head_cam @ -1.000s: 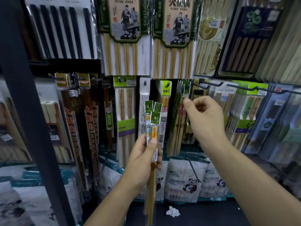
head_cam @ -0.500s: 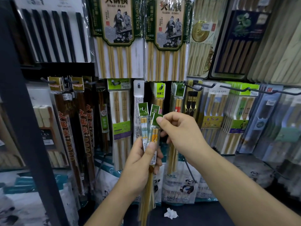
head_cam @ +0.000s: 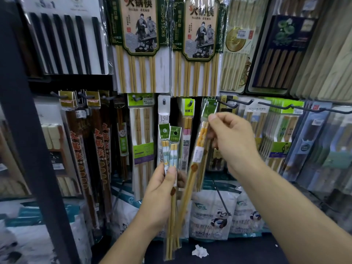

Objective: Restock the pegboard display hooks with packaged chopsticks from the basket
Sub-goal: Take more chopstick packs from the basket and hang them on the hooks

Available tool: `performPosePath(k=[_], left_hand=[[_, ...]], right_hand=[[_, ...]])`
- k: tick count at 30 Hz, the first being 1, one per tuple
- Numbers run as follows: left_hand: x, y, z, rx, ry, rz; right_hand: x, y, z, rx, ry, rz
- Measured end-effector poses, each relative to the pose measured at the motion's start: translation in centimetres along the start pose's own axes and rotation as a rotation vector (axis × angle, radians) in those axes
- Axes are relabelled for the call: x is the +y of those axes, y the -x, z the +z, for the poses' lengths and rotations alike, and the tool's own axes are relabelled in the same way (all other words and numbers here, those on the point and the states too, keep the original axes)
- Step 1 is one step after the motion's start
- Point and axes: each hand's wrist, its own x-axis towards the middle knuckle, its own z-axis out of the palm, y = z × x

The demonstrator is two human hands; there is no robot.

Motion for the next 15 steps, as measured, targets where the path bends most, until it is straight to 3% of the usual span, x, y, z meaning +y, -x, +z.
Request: performPosePath(k=[15], left_hand=[[-0.3,-0.2,-0.2,-0.017,-0.115,0.018]], right_hand=[[-0.2,-3.0,-0.3,0.138,0.061,-0.021]])
